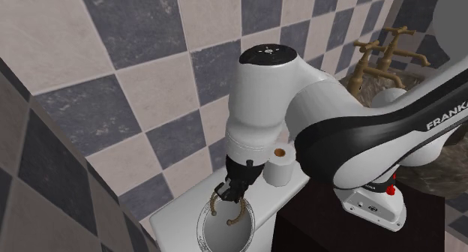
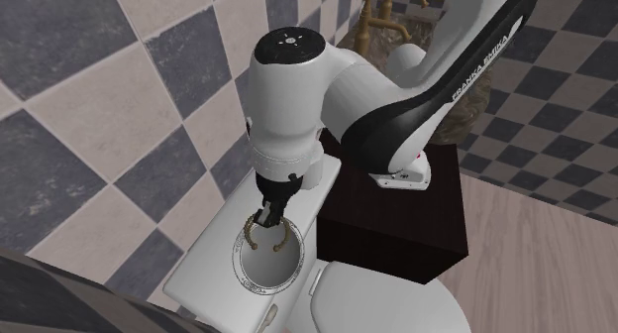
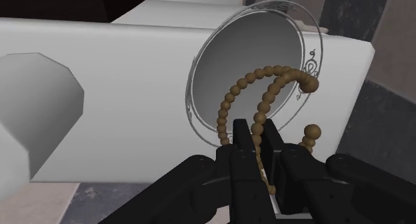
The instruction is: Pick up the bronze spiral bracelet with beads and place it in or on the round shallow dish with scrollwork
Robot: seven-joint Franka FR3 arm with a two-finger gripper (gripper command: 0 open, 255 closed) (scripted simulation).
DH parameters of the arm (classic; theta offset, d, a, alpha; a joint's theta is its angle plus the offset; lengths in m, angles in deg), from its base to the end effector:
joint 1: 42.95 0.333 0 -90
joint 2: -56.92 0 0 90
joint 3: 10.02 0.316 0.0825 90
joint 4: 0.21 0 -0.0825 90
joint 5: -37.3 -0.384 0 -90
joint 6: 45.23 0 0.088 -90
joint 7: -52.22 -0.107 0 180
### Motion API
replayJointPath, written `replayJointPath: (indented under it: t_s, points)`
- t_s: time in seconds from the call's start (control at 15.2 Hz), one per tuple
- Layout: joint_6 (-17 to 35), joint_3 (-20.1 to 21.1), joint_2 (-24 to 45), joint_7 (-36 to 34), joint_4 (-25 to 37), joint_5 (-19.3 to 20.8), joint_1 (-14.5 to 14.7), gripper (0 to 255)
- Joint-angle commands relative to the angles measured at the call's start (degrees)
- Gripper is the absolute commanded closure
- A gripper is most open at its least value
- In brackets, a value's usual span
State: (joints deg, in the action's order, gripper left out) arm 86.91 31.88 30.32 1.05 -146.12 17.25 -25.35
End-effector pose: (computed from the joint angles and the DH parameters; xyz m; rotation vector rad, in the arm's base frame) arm 0.2133 0.3723 0.4018 -3.0317 0.1654 -0.1675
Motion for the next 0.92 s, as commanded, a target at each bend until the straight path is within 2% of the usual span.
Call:
replayJointPath:
  t_s: [0.0, 0.86]
  points:
    - [1.8, 0.8, 1.0, -0.3, -0.8, 0.1, -0.3, 255]
    - [14.4, 6.5, 9.6, -3.3, -5.2, 3.0, -3.7, 255]
